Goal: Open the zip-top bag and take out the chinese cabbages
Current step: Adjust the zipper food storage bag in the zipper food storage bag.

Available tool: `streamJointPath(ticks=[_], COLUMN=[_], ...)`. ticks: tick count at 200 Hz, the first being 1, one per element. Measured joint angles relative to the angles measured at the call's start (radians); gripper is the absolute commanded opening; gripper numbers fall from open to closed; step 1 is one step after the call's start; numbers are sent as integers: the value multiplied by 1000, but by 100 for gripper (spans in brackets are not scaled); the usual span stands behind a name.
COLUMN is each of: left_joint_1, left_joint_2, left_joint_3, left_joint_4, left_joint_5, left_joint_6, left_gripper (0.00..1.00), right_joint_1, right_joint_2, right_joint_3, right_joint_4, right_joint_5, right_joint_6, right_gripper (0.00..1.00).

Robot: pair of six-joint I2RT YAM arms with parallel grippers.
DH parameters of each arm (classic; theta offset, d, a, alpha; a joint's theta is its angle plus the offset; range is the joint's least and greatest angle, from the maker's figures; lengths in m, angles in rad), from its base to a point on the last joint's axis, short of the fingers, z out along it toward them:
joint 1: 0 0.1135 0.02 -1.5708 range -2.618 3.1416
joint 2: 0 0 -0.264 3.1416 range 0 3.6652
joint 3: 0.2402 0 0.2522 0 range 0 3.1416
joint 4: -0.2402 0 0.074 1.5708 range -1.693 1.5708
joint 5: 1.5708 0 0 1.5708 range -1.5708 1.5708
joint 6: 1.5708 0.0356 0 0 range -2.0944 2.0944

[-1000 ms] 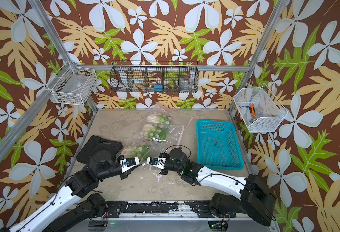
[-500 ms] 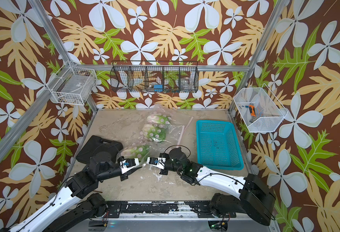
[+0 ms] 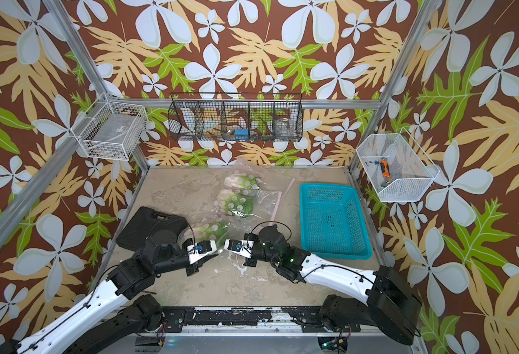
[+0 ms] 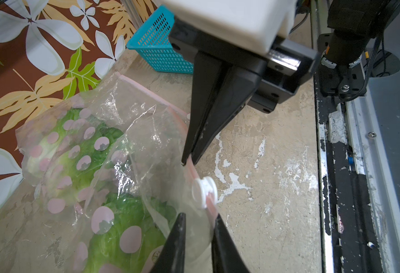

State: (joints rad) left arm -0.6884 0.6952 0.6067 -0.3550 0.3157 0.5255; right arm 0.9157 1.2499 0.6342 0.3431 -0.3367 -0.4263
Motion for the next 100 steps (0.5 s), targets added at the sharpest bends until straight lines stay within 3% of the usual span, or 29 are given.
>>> streamJointPath(ticks=[31, 44, 64, 81, 100], left_joint_1=[0, 0, -1, -1, -2], left_joint_2=[-14, -20, -29, -39, -46], left_joint_3=[-5, -6, -7, -7, -7], left_joint_4=[16, 21, 32, 42, 48], left_joint_5=[-21, -24, -40, -41, -42], left_joint_6=[-8, -21, -22, -26, -24], left_gripper=[20, 0, 0, 0, 0], right_joint_1=[0, 0, 0, 0, 0], right_joint_2=[-2, -2, -2, -8, -40], right_joint_3=[0, 0, 2, 3, 0], right_joint_4=[0, 0, 0, -3, -6], right_joint_5=[0, 0, -2, -3, 2], right_joint_6=[0, 0, 0, 0, -10], right_gripper=[0, 0, 0, 30, 48])
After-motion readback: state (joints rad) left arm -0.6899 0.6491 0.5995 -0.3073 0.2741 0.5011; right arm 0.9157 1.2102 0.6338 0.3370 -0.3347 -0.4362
